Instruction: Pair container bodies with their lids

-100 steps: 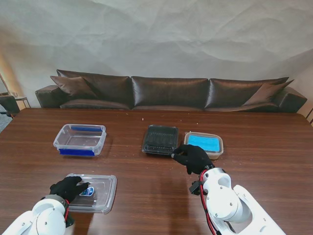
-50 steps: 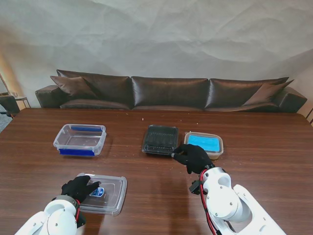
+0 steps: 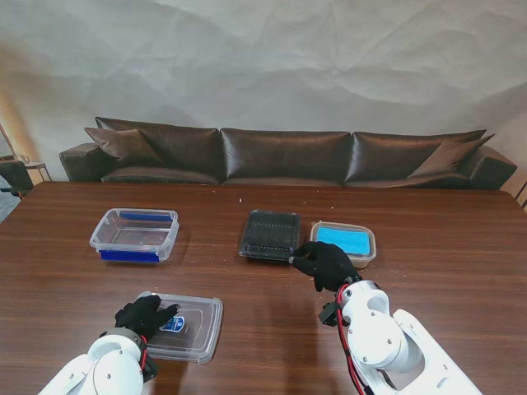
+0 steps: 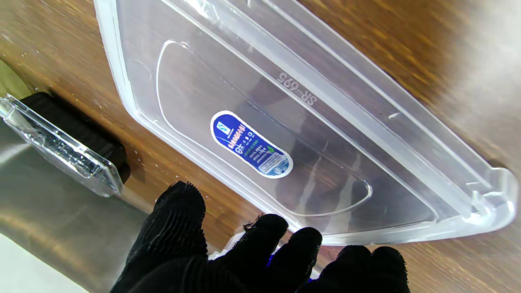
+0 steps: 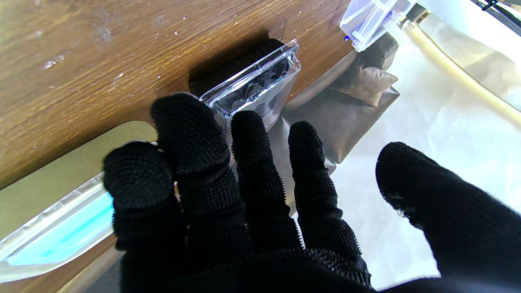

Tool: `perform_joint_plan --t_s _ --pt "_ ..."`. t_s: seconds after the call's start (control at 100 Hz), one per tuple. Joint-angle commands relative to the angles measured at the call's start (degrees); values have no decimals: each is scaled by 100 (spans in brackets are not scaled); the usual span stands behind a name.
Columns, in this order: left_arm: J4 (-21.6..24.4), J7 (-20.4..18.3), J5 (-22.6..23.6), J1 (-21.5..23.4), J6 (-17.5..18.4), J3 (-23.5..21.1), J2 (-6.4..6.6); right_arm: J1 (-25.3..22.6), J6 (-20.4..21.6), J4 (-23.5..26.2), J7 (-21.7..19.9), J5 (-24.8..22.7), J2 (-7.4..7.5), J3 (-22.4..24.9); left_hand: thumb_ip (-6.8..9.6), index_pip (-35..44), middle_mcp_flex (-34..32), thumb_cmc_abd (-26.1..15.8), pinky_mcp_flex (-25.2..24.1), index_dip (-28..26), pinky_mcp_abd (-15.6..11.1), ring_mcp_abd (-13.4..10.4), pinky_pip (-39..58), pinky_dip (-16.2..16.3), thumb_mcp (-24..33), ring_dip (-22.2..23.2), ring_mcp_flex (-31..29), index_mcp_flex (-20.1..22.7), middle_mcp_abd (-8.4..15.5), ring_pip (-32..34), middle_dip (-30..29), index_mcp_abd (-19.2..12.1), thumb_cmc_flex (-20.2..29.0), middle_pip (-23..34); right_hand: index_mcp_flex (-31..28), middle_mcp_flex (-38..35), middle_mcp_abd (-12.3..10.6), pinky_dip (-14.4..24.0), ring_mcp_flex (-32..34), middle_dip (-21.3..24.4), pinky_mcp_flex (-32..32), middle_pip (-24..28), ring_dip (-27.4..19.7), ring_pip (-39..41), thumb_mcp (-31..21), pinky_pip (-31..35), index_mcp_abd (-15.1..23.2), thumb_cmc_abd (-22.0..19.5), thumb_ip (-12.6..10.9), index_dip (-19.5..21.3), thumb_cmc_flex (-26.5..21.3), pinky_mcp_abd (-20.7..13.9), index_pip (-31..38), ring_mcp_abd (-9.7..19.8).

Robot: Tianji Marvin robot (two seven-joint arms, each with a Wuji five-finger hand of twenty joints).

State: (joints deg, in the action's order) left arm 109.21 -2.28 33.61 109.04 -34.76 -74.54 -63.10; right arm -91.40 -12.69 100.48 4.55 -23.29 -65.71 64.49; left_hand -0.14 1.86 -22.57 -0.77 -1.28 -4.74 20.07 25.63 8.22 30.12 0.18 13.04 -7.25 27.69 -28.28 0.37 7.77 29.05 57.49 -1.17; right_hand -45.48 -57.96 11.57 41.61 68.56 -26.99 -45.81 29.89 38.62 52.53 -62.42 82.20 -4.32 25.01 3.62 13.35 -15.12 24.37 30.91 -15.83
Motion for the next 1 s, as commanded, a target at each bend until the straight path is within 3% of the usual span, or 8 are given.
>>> perform_joint_plan --t_s 0.0,0.24,0.34,0.41,0.46,0.53,0.75,0.99 --pt "103 -140 -13 12 -8 0 -40 -5 21 -3 -65 -5 -30 -9 -64 -111 173 -245 10 56 -104 -100 -202 -72 -82 -56 160 -188 -237 4 -95 252 163 55 -138 -147 139 68 -51 -28 1080 -58 -68 27 57 -19 -22 -29 -74 59 -90 159 -61 -152" --pt "485 -284 288 18 73 -103 3 17 -12 -14 -84 -18 -26 -18 -81 -104 260 -195 74 100 28 21 -301 -309 -115 -189 235 -155 -393 -48 -338 279 11 23 -130 -155 154 69 -57 -27 1080 -63 -68 22 55 -19 -31 -33 -76 60 -95 159 -68 -173" --pt "670 -512 488 27 206 -212 57 21 -19 -15 -83 -19 -27 -16 -84 -94 244 -179 100 101 -16 -25 -330 -393 -118 -221 219 -155 -328 -37 -386 152 -37 40 -123 -156 152 69 -59 -27 1080 -65 -67 24 56 -19 -14 -32 -75 59 -94 159 -73 -156" --pt "748 -662 647 23 454 -336 90 26 -12 -24 -68 -25 -30 -16 -73 32 123 -152 49 13 -230 -226 -279 -404 -106 -191 215 -132 72 6 -264 -399 -89 117 -111 -158 154 69 -59 -28 1080 -65 -68 21 51 -19 -21 -19 -76 58 -99 159 -80 -163" --pt "761 -736 789 -6 646 -420 107 32 -2 -33 -53 -30 -33 -19 -73 104 11 -112 80 -48 -234 -217 -226 -384 -111 -162 143 -68 137 44 -189 -669 -111 168 -102 -154 159 69 -55 -28 1080 -68 -67 23 54 -19 -15 -18 -73 57 -95 159 -85 -161" --pt "728 -856 963 -78 1022 -579 133 37 21 -42 -35 -44 -35 -22 -67 193 -198 -24 121 -215 -325 -362 -114 -307 -100 -77 25 14 493 94 16 -1097 -123 249 -94 -152 144 69 -57 -28 1080 -67 -68 21 54 -19 -2 -13 -72 57 -97 159 -87 -164" --pt "394 -1296 1435 -491 2095 -1061 230 41 158 -82 68 -92 -48 -34 -38 203 -453 335 185 -429 -443 -529 59 -94 -85 131 -258 84 855 213 333 -1344 -171 353 -54 -141 115 59 -95 -30 1117 -68 -75 -4 43 -51 37 24 -65 55 -82 147 -97 -147" --pt "-187 -1633 1955 -1013 2863 -1394 328 56 243 -127 87 -102 -49 -65 9 215 -498 813 115 -601 -596 -686 97 85 -5 357 -358 32 1042 253 510 -1394 -157 372 -49 -119 111 49 -137 -35 1171 -65 -74 -28 40 -93 38 33 -60 63 -78 130 -82 -151"
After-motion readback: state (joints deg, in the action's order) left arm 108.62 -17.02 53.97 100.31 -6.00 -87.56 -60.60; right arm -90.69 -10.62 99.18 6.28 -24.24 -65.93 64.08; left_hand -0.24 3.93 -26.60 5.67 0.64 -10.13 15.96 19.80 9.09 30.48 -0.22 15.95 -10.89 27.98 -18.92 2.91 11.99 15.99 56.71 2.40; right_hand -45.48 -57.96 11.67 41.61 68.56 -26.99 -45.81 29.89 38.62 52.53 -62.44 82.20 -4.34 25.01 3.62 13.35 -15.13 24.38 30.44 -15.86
